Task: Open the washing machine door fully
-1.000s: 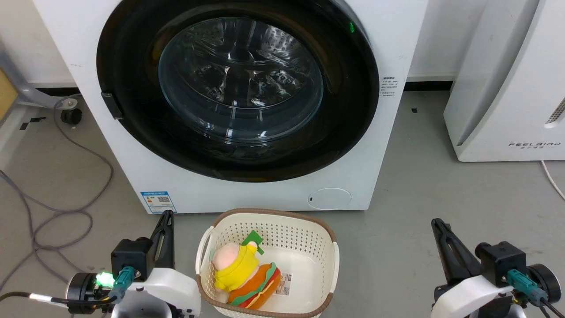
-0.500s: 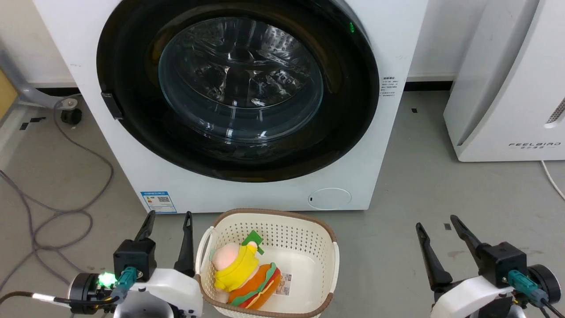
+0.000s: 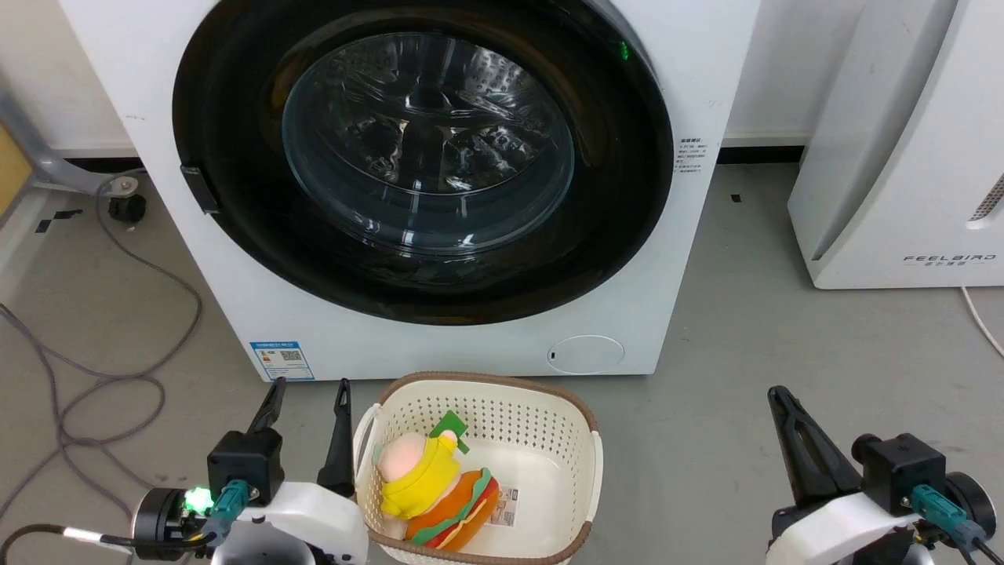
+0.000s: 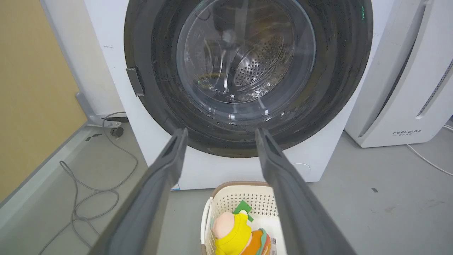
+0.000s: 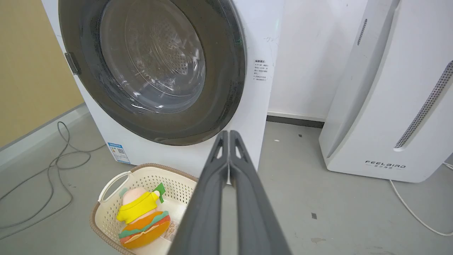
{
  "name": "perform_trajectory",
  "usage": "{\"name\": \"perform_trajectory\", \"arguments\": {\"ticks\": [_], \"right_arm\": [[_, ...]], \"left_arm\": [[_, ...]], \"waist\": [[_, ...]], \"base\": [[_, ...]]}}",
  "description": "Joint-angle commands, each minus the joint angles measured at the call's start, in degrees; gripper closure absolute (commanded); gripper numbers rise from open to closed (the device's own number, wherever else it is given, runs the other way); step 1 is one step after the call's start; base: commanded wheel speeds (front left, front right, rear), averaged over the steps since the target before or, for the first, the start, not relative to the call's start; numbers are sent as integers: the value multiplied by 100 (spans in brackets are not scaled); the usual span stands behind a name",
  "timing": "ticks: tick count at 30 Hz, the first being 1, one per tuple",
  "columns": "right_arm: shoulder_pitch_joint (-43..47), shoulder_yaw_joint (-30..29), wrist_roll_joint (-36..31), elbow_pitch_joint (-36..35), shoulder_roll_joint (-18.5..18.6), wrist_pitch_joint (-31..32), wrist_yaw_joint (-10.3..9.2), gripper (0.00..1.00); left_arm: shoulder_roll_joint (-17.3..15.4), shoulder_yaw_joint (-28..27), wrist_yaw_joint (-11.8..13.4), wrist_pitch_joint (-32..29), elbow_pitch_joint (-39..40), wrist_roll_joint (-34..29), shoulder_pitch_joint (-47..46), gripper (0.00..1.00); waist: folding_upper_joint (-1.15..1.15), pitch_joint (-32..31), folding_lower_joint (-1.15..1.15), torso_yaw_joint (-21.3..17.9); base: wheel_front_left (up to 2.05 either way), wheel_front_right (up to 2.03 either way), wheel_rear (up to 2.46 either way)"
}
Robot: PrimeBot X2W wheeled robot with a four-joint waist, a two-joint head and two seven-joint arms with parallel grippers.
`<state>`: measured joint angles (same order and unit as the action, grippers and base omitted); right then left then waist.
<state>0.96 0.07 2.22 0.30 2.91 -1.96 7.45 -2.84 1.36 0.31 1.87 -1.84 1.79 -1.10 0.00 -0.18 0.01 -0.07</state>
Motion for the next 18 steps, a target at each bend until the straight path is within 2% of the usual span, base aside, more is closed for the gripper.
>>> {"name": "perform_trajectory", "arguments": {"ticks": [1,9,18], "right_arm": [[89,3,107,2,0,-59,1,100],[103,11,539,16,-1,-154,1,100],[33,-19,1899,40,-1,-261,1,100]], "left_arm": [[-2,31,-28,61,-30,41,-22,0],[-2,87,-61,157,-86,127,-35,0],[-2,132,-79,264,-142,226,-61,0]], "waist": [[0,-1,-1,1],[0,1,-1,0],[0,20,-1,-1]], "base": [[0,0,0],[0,0,0],[0,0,0]]}}
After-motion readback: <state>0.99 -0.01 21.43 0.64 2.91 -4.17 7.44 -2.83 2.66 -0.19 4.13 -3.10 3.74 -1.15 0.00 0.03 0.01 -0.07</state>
